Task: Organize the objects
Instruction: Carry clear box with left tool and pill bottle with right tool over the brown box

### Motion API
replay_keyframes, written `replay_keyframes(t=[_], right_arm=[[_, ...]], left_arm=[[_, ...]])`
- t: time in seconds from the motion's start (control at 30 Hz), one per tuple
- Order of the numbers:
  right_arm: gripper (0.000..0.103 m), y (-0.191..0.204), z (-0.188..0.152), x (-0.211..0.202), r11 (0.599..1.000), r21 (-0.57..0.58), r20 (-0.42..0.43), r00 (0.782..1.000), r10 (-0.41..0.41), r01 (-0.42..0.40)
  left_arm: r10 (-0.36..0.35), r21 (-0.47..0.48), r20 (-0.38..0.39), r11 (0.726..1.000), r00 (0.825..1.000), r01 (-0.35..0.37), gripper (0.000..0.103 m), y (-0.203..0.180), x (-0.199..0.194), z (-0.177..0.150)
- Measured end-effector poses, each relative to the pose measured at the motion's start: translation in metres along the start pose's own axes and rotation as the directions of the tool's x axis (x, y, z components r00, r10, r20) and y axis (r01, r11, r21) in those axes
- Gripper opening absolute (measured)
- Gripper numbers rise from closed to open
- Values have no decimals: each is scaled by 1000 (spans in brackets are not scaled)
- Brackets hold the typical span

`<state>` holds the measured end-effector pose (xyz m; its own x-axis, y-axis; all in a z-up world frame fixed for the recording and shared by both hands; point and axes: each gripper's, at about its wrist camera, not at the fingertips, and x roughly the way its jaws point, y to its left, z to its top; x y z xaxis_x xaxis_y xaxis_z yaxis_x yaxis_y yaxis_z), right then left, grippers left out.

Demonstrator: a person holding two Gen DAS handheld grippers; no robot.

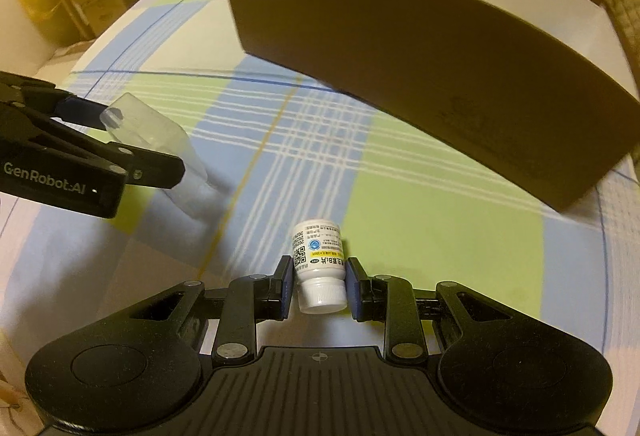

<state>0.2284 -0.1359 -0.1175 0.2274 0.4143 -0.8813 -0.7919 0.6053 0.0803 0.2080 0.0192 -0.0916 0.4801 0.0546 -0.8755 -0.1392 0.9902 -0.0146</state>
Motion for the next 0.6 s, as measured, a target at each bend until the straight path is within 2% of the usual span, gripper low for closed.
replay_keyframes(t=[0.37, 0.6], right_arm=[[24, -26, -3, -50, 994, 103, 67, 998, 16, -23], [24, -33, 13, -77, 993, 115, 135, 991, 24, -40]], left_arm=[[-38, 51, 63, 998, 997, 35, 84, -28, -29, 22], [-48, 82, 102, 996, 994, 39, 84, -43, -41, 44]])
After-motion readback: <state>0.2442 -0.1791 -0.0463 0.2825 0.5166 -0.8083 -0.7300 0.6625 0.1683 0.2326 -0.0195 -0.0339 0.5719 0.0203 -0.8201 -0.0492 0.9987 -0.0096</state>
